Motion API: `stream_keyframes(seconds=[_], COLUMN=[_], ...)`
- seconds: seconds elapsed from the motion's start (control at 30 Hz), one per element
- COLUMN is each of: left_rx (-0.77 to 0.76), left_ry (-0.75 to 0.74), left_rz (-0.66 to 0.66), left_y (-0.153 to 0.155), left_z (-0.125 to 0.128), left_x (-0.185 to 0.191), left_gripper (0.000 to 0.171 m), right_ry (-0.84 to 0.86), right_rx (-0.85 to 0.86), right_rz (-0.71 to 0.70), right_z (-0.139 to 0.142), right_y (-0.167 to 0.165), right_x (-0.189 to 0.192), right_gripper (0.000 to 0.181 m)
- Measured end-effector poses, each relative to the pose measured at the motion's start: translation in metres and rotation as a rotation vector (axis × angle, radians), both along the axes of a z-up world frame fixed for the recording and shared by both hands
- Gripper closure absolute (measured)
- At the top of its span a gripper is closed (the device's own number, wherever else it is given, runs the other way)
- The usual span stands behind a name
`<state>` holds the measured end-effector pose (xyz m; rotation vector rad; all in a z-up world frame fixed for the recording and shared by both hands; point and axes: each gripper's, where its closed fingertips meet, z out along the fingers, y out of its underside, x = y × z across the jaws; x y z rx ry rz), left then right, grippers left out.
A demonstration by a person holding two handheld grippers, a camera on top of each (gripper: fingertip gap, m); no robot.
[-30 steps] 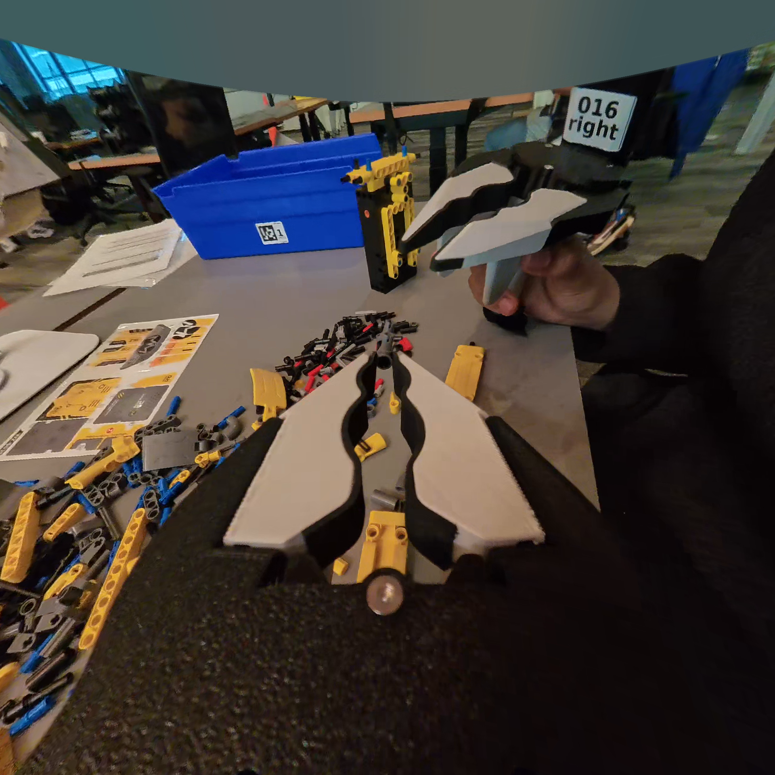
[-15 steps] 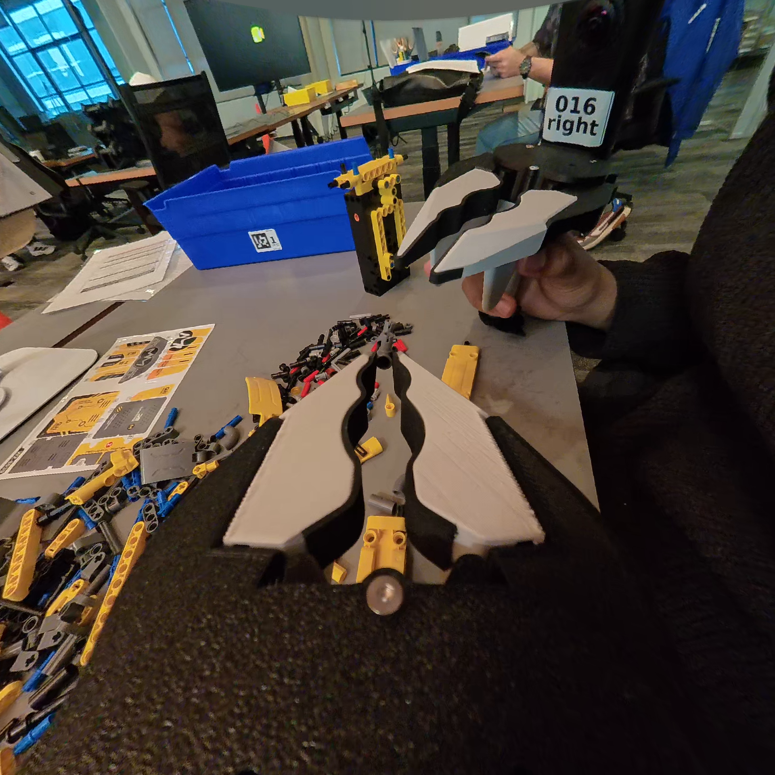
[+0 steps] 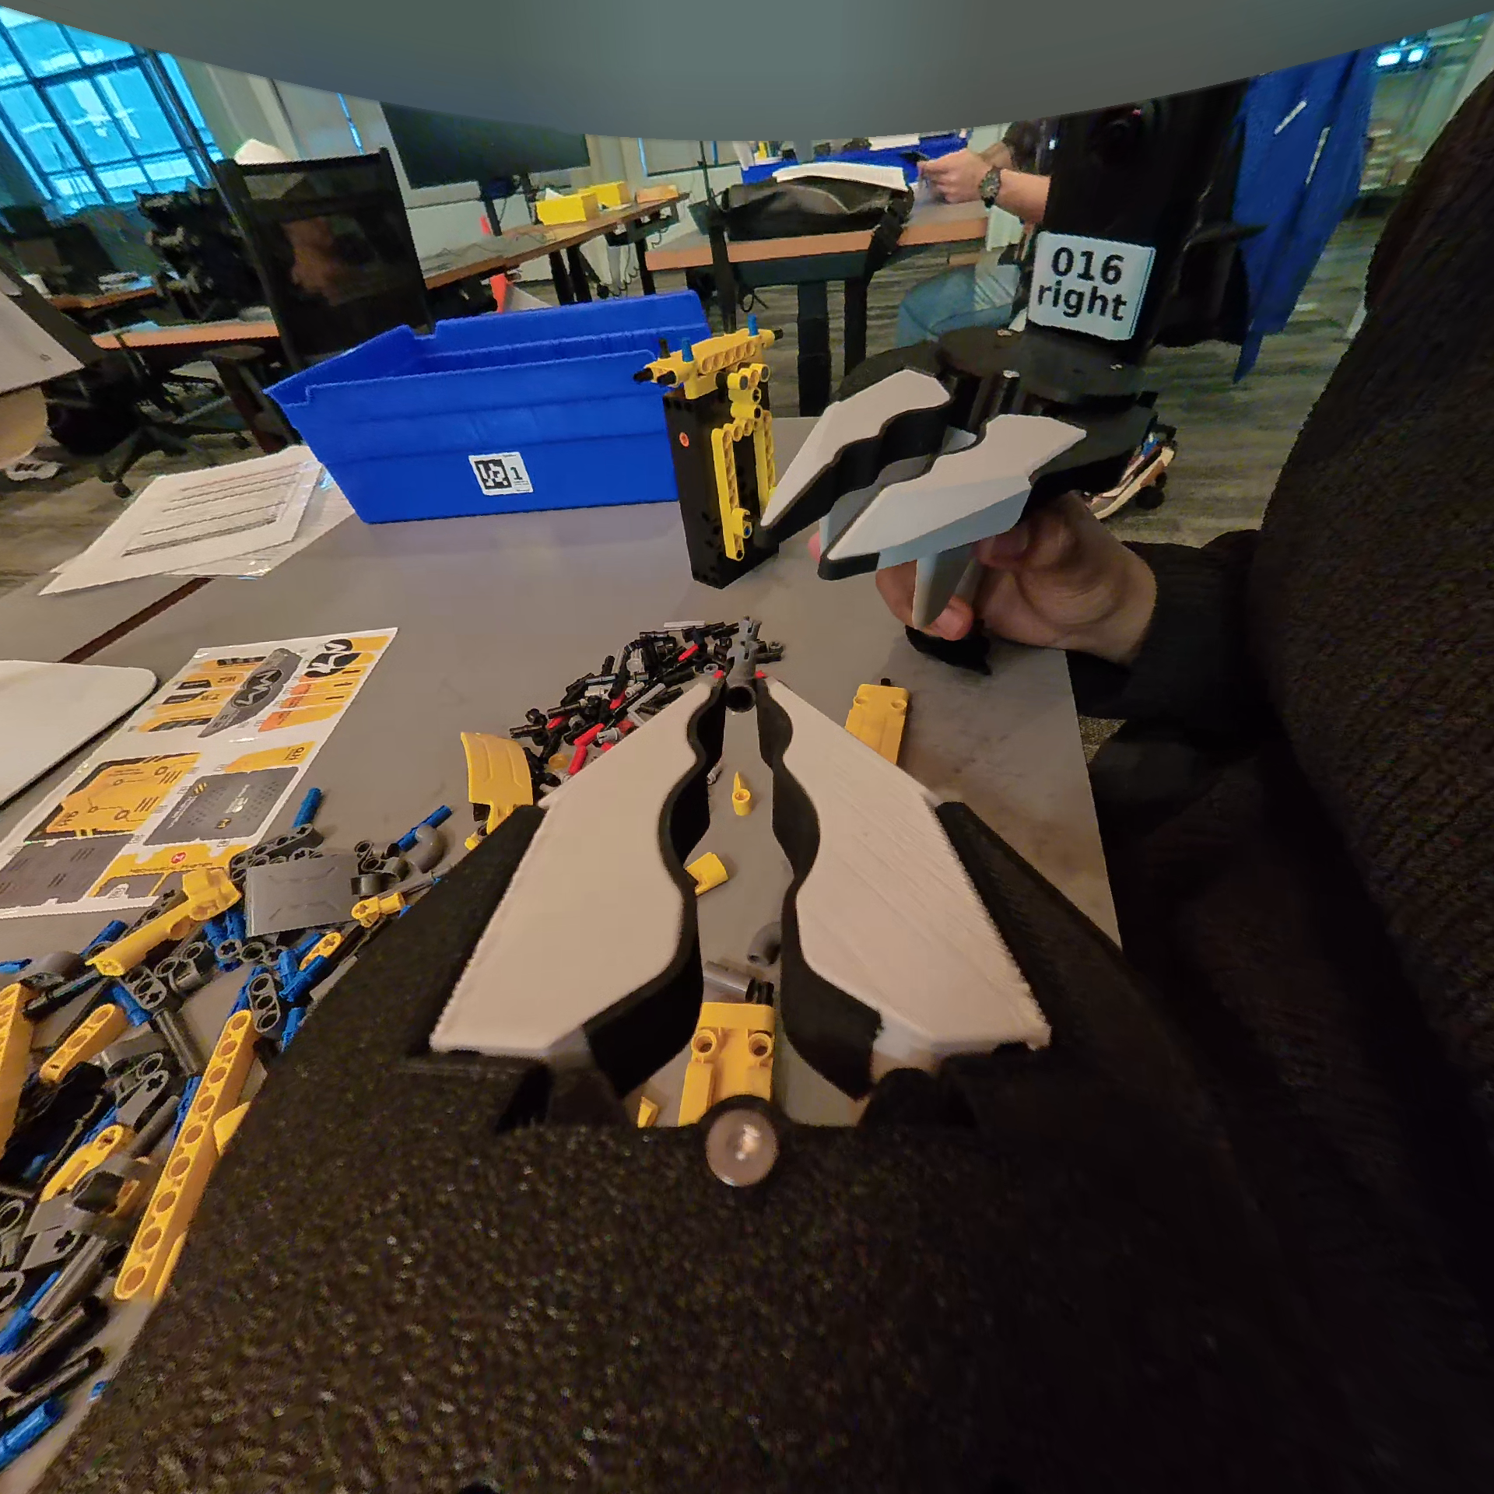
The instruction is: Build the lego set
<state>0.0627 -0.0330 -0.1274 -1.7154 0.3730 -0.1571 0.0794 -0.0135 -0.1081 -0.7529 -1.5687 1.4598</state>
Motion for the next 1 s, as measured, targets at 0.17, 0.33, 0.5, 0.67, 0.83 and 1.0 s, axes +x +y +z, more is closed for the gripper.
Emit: stream_keyframes(seconds=[0.17,0.33,0.5,0.67,0.83,1.0], left_rx=[0.016,0.018,0.026,0.025,0.009,-0.226], left_ry=[-0.002,-0.002,-0.014,-0.024,-0.072,-0.561], left_rz=[0.004,0.011,0.019,0.019,0.041,0.020], left_y=[-0.001,-0.001,-0.001,-0.001,0.000,0.004], left_z=[0.003,0.003,0.005,0.006,0.004,-0.019], left_x=[-0.001,-0.002,-0.004,-0.005,-0.011,-0.031], left_gripper=[0.165,0.165,0.165,0.165,0.165,0.165], right_ry=[0.016,0.021,0.020,0.020,0.021,0.021], right_rx=[0.007,-0.010,-0.014,-0.015,-0.016,-0.015], right_rz=[-0.040,-0.047,-0.054,-0.057,-0.059,-0.062], right_z=[0.002,0.004,0.004,0.004,0.004,0.004], right_y=[0.006,0.008,0.010,0.010,0.011,0.011], right_x=[-0.001,-0.001,-0.001,-0.001,-0.001,-0.001], right_gripper=[0.165,0.165,0.165,0.165,0.165,0.165])
